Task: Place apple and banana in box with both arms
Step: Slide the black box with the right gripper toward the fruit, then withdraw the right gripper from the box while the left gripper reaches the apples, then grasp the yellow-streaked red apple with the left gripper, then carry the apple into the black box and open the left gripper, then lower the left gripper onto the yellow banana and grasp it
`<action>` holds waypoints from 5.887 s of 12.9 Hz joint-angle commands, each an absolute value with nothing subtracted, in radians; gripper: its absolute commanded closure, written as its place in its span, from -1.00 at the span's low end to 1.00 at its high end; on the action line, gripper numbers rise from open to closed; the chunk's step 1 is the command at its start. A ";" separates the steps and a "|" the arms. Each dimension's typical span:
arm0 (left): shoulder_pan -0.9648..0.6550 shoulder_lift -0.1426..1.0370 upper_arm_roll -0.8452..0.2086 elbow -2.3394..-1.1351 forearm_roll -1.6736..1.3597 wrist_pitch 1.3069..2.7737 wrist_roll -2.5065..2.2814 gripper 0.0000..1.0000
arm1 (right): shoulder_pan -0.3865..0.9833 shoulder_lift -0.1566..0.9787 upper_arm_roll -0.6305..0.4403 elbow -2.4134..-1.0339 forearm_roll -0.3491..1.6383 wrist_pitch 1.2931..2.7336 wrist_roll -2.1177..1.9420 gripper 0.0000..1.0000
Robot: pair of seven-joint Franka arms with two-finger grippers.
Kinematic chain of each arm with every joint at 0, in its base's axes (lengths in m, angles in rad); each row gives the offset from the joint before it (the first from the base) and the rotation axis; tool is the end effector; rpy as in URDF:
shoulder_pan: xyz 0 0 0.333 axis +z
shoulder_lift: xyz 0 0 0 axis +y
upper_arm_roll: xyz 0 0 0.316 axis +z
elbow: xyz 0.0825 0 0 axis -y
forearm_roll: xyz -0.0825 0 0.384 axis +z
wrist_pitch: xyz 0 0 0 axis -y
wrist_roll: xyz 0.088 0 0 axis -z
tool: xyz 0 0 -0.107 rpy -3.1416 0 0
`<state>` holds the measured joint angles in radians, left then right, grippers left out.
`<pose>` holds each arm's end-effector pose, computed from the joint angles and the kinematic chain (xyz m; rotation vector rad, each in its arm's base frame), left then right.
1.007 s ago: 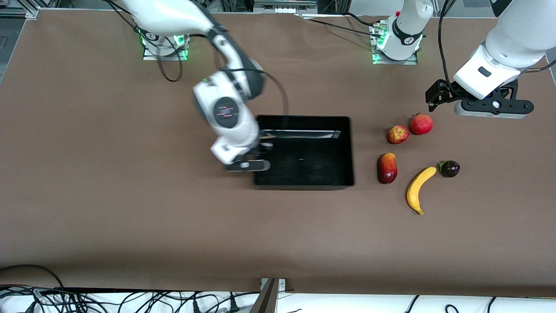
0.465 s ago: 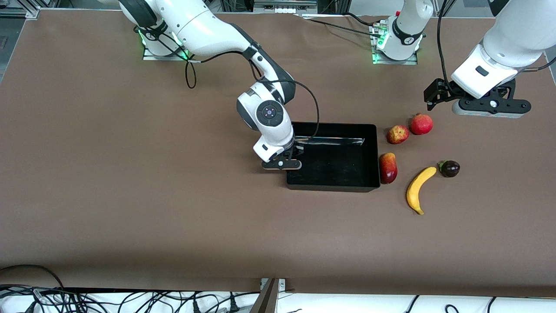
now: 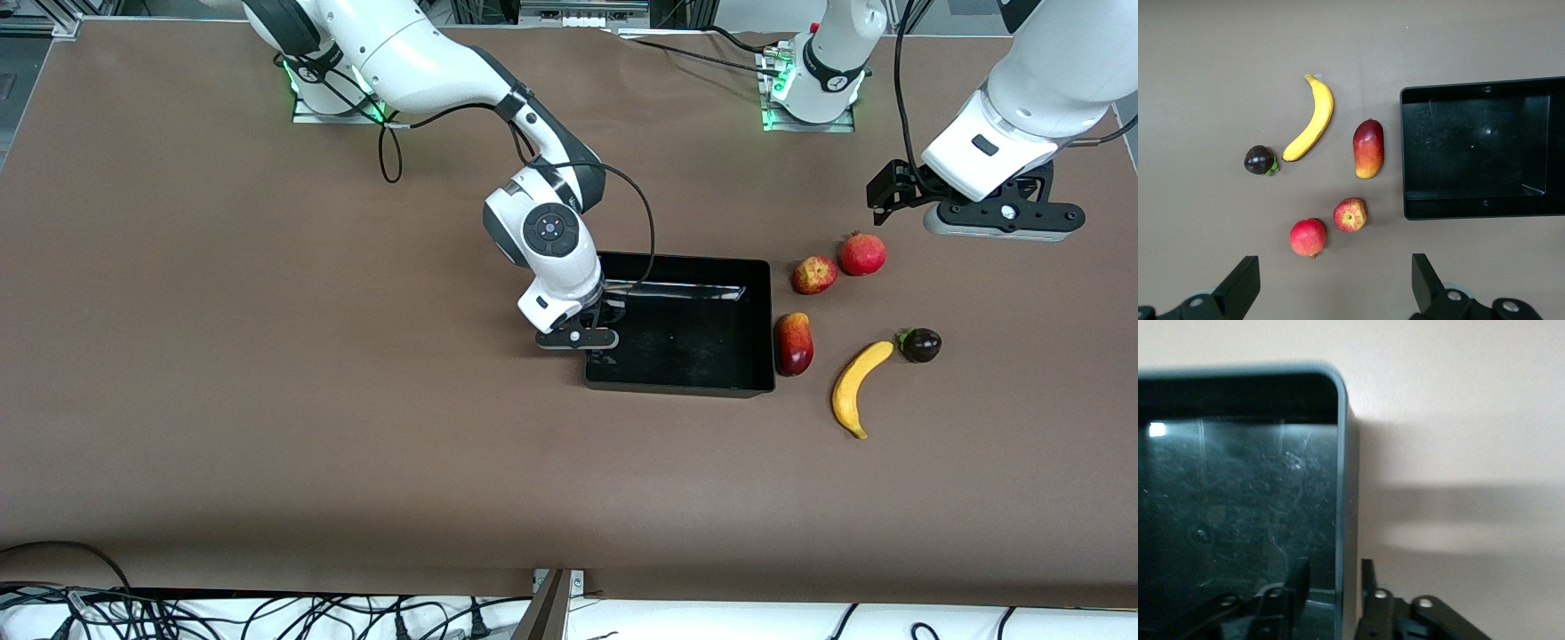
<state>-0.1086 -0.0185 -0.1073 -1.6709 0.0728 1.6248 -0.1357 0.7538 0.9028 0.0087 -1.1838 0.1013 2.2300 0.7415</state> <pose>0.5398 -0.1113 0.5922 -3.0604 0.1303 0.0218 0.5607 0.5371 0.2532 -2.9761 0.0582 -0.0634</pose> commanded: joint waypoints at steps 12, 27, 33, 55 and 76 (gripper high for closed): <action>-0.038 0.152 -0.110 -2.027 0.092 1.890 -0.113 -1.00 | 0.479 0.044 -0.233 -1.619 0.149 1.626 0.279 -1.00; -0.002 0.246 -0.117 -2.388 0.089 2.459 -0.064 0.79 | 0.115 0.020 0.026 -1.565 -0.055 1.594 0.121 -1.00; -0.024 0.256 -0.214 -1.856 0.057 1.842 -0.118 0.89 | 0.118 0.029 0.028 -1.565 -0.058 1.592 0.136 -1.00; -0.040 0.521 -0.298 -1.570 0.150 1.818 -0.326 -1.00 | 0.118 0.034 0.029 -1.565 -0.054 1.601 0.140 -1.00; 0.201 0.670 -0.324 -1.450 0.230 1.888 0.365 1.00 | 0.123 0.034 0.037 -1.565 -0.054 1.608 0.141 -1.00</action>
<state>0.2358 0.7295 -0.3038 -1.5254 0.2254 2.0395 0.3763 0.1326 0.0312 0.0241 -1.5800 -0.0517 1.6112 0.1378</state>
